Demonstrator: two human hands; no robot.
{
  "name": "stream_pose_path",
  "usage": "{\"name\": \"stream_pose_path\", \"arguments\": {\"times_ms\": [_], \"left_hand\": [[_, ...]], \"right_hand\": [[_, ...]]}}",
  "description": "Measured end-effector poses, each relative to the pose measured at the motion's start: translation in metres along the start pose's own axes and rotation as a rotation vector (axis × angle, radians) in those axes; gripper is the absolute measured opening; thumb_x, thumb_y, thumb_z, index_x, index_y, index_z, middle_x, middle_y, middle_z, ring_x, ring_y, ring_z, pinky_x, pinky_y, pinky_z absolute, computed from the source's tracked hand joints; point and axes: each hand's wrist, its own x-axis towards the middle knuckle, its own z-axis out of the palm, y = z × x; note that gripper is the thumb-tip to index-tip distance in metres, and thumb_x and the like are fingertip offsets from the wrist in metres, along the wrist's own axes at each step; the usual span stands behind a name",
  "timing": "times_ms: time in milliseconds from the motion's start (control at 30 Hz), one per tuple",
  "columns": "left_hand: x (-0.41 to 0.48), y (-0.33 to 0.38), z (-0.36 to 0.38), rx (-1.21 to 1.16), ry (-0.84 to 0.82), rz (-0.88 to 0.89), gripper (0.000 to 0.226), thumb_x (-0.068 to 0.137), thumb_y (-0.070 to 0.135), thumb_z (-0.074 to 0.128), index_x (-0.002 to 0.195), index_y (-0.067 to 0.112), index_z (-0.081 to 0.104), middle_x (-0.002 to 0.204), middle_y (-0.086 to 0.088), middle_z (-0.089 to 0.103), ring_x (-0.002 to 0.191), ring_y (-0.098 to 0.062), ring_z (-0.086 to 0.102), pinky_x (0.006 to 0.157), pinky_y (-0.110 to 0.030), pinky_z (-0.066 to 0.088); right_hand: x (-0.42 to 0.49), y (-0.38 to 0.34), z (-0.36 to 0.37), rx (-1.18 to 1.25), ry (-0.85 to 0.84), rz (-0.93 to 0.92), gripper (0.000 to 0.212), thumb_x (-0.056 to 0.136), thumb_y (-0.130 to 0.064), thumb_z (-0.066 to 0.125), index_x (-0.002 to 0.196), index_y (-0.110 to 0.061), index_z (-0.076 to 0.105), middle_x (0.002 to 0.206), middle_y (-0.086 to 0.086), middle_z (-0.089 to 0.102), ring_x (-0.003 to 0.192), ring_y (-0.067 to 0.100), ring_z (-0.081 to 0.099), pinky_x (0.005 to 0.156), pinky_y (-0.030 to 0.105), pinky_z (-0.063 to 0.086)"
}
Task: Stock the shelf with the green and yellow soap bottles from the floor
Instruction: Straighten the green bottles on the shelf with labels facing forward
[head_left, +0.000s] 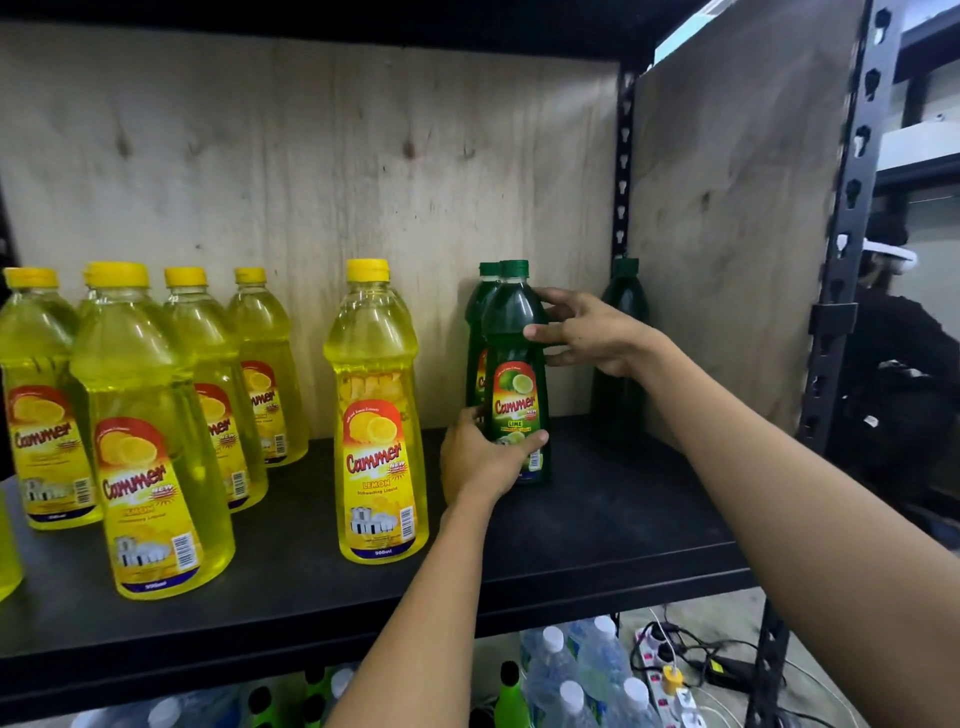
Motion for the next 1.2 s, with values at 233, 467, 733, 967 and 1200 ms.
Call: {"name": "stream_pose_path", "arguments": {"times_ms": [233, 467, 733, 967, 1200], "left_hand": [[-0.007, 0.005, 0.0, 0.123, 0.115, 0.019, 0.096, 0.058, 0.066, 0.083, 0.134, 0.023, 0.045, 0.132, -0.003, 0.056, 0.123, -0.025, 0.055, 0.091, -0.042, 0.051], [-0.015, 0.006, 0.0, 0.189, 0.054, 0.041, 0.102, 0.066, 0.064, 0.078, 0.145, 0.02, 0.032, 0.139, -0.008, 0.048, 0.127, -0.029, 0.049, 0.096, -0.043, 0.047], [-0.043, 0.039, 0.014, 0.213, 0.345, 0.817, 0.045, 0.083, 0.037, 0.065, 0.123, 0.025, 0.049, 0.113, 0.002, 0.047, 0.099, -0.012, 0.048, 0.08, -0.025, 0.047], [-0.019, 0.066, 0.107, -0.049, -0.246, 0.271, 0.067, 0.089, 0.023, 0.071, 0.146, 0.015, 0.037, 0.147, -0.008, 0.041, 0.135, -0.027, 0.043, 0.109, -0.035, 0.037], [0.021, 0.048, 0.15, -0.079, -0.335, 0.103, 0.093, 0.088, 0.035, 0.072, 0.157, 0.013, 0.015, 0.159, -0.013, 0.027, 0.146, -0.029, 0.029, 0.116, -0.036, 0.028]], "right_hand": [[0.011, 0.002, -0.001, 0.093, -0.067, 0.036, 0.066, 0.095, 0.001, 0.057, 0.153, -0.023, 0.034, 0.147, 0.007, 0.048, 0.13, 0.024, 0.05, 0.109, 0.05, 0.041], [0.009, 0.008, -0.008, 0.028, -0.077, 0.03, 0.065, 0.094, -0.006, 0.062, 0.152, -0.024, 0.036, 0.142, 0.005, 0.05, 0.128, 0.022, 0.052, 0.106, 0.045, 0.044], [-0.01, 0.019, -0.069, -0.403, 0.574, -0.015, 0.073, 0.076, -0.019, 0.084, 0.139, -0.016, 0.049, 0.134, 0.013, 0.056, 0.122, 0.026, 0.056, 0.104, 0.039, 0.047], [0.019, 0.045, -0.082, -0.381, 0.571, 0.091, 0.089, 0.078, -0.024, 0.083, 0.147, -0.02, 0.027, 0.148, 0.015, 0.04, 0.131, 0.034, 0.045, 0.096, 0.038, 0.045], [0.058, 0.052, -0.09, -0.469, 0.699, 0.075, 0.091, 0.074, -0.035, 0.085, 0.146, -0.018, 0.032, 0.142, 0.012, 0.048, 0.124, 0.033, 0.051, 0.081, 0.034, 0.045]]}}
